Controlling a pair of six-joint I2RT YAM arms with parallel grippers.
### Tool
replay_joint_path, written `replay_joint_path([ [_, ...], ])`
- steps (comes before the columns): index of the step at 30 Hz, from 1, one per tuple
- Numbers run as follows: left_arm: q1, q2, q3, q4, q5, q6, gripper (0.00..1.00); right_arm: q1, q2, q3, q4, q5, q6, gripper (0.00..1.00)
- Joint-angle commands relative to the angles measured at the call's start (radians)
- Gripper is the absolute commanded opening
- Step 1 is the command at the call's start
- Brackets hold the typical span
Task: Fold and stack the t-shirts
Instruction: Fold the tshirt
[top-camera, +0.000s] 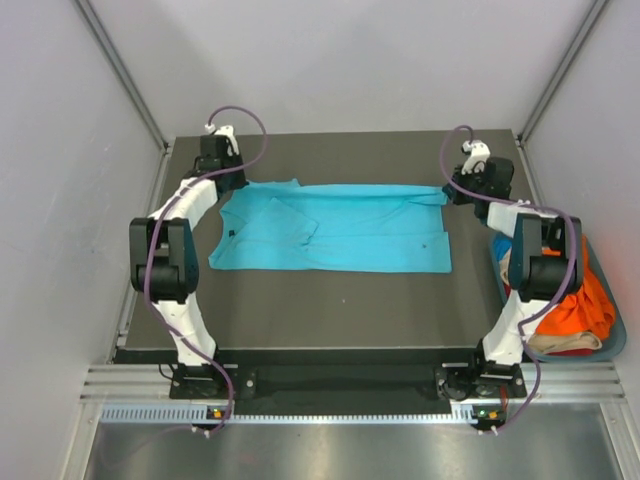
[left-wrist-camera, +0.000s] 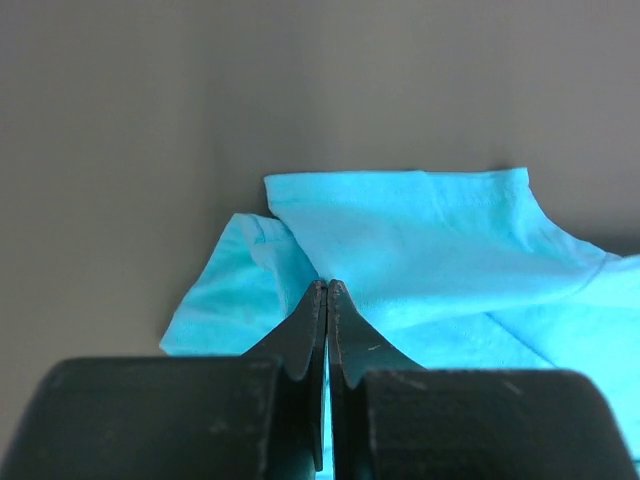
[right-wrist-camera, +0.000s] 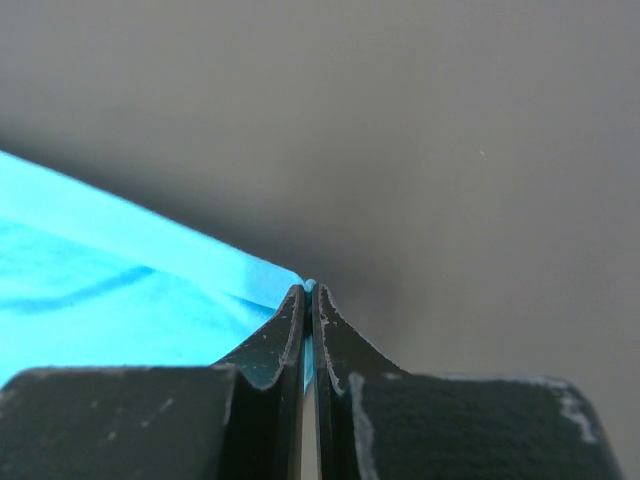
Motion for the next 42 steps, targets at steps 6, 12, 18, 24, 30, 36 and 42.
replay_joint_path([
  [6, 0.004, -0.116, -0.063, -0.045, -0.03, -0.013, 0.0, 0.022, -0.139, -0.073, 0.064, 0.106, -0.054, 0.0],
  [12, 0.004, -0.136, -0.096, -0.096, -0.03, -0.018, 0.0, 0.038, -0.122, -0.012, -0.117, 0.15, -0.06, 0.02],
  [18, 0.004, -0.124, -0.087, -0.165, -0.035, -0.025, 0.0, 0.044, -0.107, 0.031, -0.258, 0.165, -0.074, 0.02],
  [24, 0.004, -0.115, -0.087, -0.231, -0.024, -0.034, 0.0, 0.059, -0.121, -0.007, -0.267, 0.207, -0.1, 0.04],
  [30, 0.004, -0.122, -0.129, -0.265, -0.035, -0.068, 0.0, 0.081, -0.128, -0.009, -0.359, 0.257, -0.094, 0.08],
  [36, 0.003, -0.15, -0.136, -0.321, -0.078, -0.087, 0.21, 0.084, -0.171, -0.027, -0.427, 0.314, -0.054, 0.24],
  [42, -0.003, -0.228, -0.132, -0.366, -0.121, -0.162, 0.45, 0.091, -0.191, 0.032, -0.517, 0.314, 0.086, 0.31],
])
